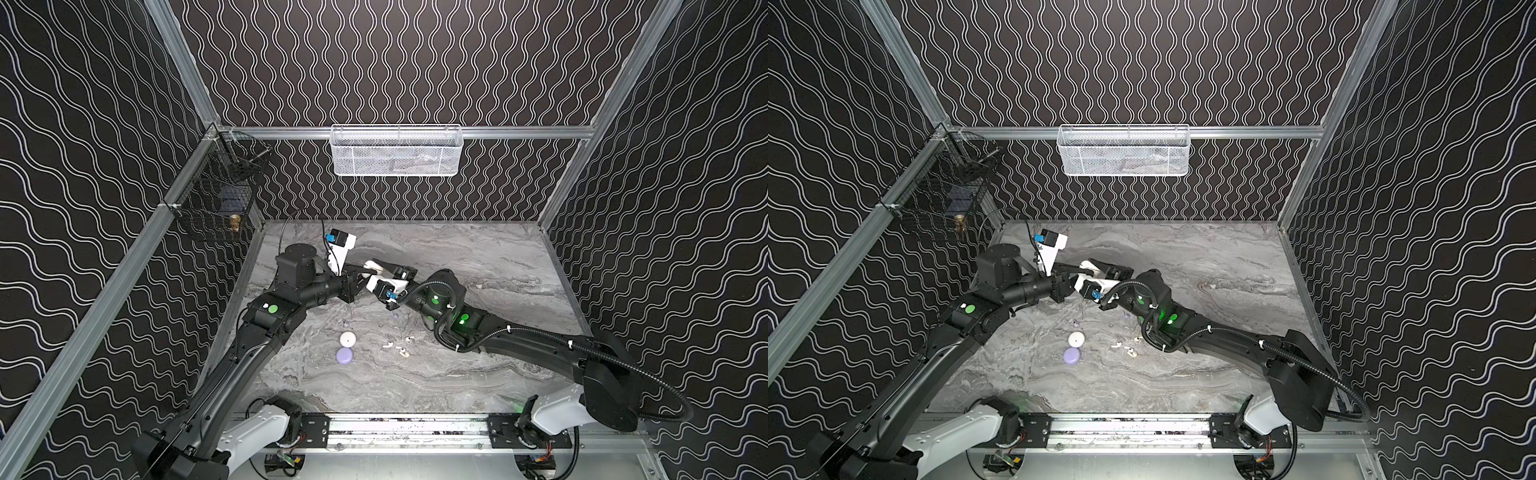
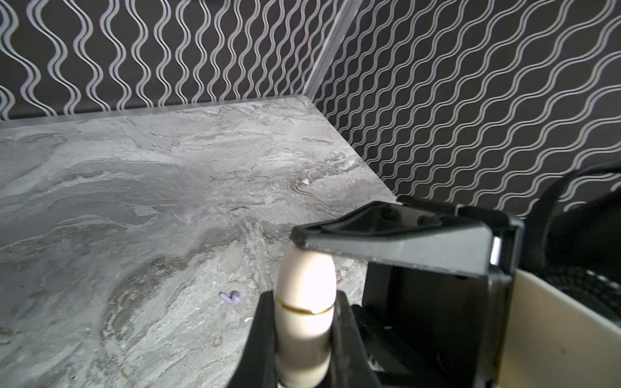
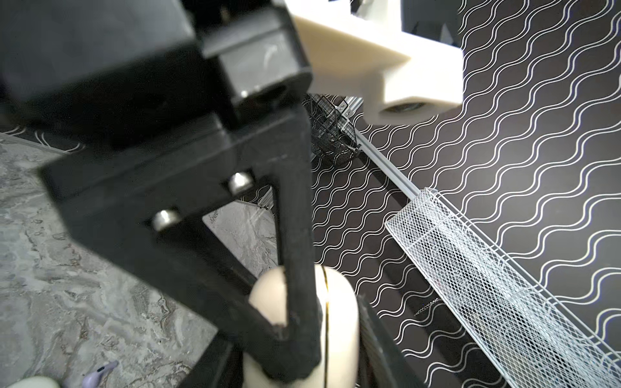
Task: Insert the wireless bluetooth earbuds into the charging case
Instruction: 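Open the right gripper and draw it back from the case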
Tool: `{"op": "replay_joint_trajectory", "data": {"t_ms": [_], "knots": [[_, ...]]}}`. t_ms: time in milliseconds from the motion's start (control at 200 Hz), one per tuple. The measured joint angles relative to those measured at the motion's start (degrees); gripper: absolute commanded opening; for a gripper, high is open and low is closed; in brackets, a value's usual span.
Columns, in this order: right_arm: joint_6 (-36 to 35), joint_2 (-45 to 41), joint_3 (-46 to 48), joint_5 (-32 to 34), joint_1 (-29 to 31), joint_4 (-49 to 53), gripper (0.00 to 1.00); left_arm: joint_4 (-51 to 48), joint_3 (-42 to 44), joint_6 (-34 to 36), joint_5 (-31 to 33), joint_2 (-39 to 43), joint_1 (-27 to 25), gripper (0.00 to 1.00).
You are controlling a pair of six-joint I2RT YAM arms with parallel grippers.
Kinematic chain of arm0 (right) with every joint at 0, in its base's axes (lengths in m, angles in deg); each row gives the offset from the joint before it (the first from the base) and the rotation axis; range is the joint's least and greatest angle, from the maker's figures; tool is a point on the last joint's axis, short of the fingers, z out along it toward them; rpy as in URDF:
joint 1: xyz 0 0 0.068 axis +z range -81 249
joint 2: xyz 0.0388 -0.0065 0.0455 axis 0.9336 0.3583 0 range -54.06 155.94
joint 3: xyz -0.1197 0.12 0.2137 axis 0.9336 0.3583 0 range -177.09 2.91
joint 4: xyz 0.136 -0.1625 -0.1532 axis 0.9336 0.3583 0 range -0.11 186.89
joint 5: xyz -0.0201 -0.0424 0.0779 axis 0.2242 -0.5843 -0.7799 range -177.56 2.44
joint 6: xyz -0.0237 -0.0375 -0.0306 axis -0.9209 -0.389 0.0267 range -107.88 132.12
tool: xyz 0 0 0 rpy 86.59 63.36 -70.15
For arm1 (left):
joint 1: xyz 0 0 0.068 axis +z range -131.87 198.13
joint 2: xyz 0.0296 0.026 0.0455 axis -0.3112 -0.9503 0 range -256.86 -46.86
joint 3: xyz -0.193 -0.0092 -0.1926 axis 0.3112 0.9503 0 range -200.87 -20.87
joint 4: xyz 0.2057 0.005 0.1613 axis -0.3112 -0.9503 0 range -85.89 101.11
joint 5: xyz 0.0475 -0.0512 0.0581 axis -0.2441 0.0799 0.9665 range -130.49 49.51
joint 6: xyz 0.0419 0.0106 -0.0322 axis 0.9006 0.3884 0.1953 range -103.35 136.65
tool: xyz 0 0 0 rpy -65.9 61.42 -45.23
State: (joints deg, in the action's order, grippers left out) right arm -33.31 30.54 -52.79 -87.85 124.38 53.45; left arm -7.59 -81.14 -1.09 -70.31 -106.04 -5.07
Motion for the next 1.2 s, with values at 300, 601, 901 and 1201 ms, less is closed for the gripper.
{"op": "replay_joint_trajectory", "data": {"t_ms": [300, 601, 901, 1201], "knots": [[3.2, -5.6, 6.1, -2.2, 0.1, -4.2, 0.96, 4.3, 4.9, 1.0, 0.1, 3.7, -0.4, 0.0], [13.5, -22.8, 18.8, -3.2, -1.1, -4.2, 0.94, 15.5, 17.3, 16.4, 2.2, 6.7, -0.4, 0.0], [24.2, -28.0, 24.4, -7.4, -2.2, -2.8, 0.82, 23.5, 30.3, 30.9, -8.9, 15.6, -3.0, 0.0], [28.5, -22.5, 26.0, -13.5, -2.2, -2.4, 0.79, 22.7, 33.8, 38.9, -11.1, 21.3, -5.7, 0.0]]}}
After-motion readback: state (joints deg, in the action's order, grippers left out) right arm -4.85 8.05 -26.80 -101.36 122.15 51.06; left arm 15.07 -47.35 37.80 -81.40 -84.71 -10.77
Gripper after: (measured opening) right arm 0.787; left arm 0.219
